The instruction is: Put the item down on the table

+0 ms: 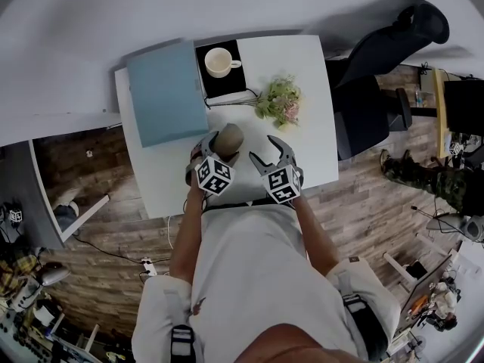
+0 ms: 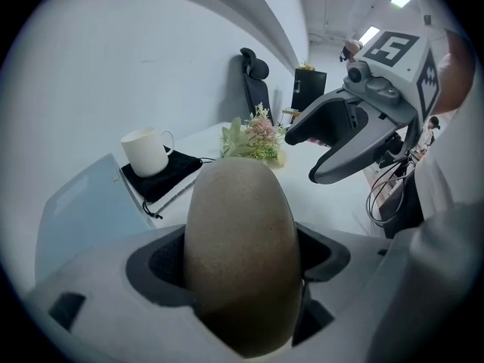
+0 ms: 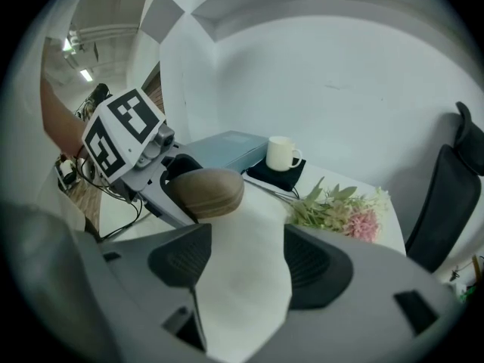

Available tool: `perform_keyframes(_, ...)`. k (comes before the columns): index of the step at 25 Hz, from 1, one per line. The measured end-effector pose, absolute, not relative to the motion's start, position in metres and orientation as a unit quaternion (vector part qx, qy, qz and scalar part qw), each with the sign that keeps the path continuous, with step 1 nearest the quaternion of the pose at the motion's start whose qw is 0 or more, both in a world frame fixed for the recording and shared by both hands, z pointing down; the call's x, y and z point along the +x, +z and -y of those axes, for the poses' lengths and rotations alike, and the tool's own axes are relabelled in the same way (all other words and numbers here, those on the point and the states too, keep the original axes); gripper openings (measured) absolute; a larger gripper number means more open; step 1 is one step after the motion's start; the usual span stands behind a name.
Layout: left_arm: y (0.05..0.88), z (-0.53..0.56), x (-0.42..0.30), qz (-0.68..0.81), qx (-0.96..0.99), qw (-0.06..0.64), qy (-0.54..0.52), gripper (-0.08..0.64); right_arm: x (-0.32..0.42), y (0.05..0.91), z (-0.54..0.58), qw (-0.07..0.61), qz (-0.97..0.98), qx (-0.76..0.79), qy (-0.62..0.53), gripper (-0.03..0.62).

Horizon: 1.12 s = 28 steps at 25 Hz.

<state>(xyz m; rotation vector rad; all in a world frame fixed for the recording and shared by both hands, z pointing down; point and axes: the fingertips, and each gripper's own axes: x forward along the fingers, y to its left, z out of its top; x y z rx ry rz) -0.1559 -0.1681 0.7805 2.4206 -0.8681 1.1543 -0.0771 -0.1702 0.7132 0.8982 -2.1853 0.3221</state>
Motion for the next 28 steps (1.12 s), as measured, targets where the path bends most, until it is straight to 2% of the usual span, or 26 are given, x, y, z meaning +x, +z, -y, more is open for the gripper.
perform_keyframes(28, 0.817, 0.169, -0.146, 0.288, 0.817, 0.174, 0.469, 0.405, -0.081, 0.741, 0.168, 0.393, 0.849, 0.324, 0.142, 0.299)
